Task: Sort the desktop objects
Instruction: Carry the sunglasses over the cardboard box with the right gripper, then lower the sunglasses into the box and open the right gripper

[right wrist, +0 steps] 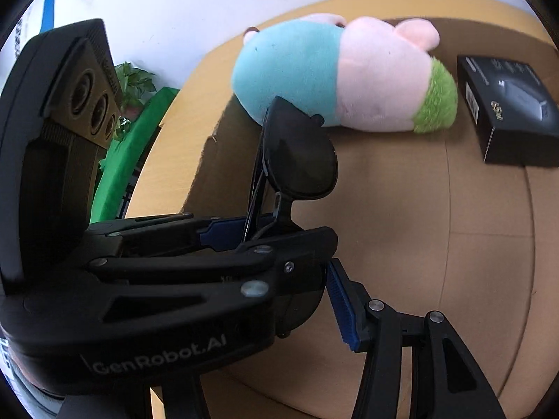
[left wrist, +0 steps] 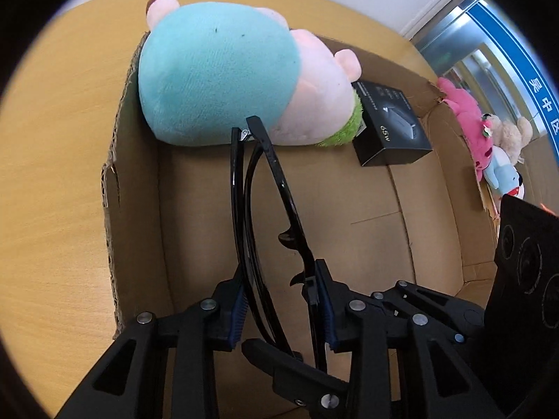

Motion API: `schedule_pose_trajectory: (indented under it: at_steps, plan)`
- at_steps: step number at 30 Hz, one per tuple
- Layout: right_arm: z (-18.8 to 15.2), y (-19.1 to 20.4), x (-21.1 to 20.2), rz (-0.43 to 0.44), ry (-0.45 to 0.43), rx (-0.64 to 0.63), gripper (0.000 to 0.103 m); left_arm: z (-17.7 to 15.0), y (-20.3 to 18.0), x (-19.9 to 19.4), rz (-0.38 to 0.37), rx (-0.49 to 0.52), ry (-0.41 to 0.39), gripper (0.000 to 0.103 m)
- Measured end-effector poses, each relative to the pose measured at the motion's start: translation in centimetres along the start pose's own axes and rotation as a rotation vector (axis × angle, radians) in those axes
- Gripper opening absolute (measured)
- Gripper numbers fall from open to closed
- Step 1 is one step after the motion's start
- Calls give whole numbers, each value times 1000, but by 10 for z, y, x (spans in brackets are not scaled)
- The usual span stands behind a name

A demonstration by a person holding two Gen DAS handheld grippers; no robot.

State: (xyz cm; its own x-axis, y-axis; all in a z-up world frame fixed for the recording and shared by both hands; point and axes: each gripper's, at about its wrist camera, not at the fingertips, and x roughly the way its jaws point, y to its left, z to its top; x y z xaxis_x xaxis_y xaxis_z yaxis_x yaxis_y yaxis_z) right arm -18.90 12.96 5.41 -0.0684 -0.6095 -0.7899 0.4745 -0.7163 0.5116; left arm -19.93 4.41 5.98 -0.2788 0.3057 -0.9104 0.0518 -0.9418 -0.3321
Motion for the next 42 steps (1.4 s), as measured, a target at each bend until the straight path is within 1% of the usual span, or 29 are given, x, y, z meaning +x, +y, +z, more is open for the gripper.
schedule_pose_trajectory:
  at_steps: [7,11,14,17,21,23,25,27,29,32,35,37,39,40,41,42]
  plan:
    - [-7,-9,8,42,12,59,51,-1,2,0,41,6,3,35]
    - [-10,-11,14,62,25,66,53,-3,-1,-2,65,6,-6,35]
    - [-10,-9,12,48,11,48,53,-4,-4,-3,70,1,-11,37]
    - [-12,-11,13,54,15,52,54,-5,-7,-5,90,3,-14,37]
    - [-13,-14,13,81,11,66,54,-8,-8,-12,116,0,-23,37]
    - [-15,-15,11,80,6,59,54,-11,-7,-17,148,-8,-36,41]
    - [-17,-17,8,85,2,62,54,-13,-6,-21,156,-15,-50,42]
    - [-17,-23,5,83,-2,66,54,-18,-2,-30,167,-27,-77,42]
    - [-15,-23,-6,73,-6,64,54,-27,1,-45,179,-32,-132,42]
    - [-1,-22,-18,19,-5,32,54,-40,1,-66,190,-25,-217,42]
    - [21,-8,-19,-53,34,-36,54,-59,6,-84,184,-43,-299,42]
    - [34,2,-13,-68,74,-63,54,-73,9,-91,168,-65,-342,42]
    - [23,-14,-23,-87,116,-91,53,-86,13,-94,167,-83,-368,42]
    - [24,-13,-23,-96,131,-99,51,-93,14,-94,166,-85,-375,42]
    - [26,-13,-15,-108,154,-105,47,-97,15,-94,166,-84,-377,42]
    - [27,-13,-8,-112,166,-104,40,-102,15,-93,165,-84,-375,42]
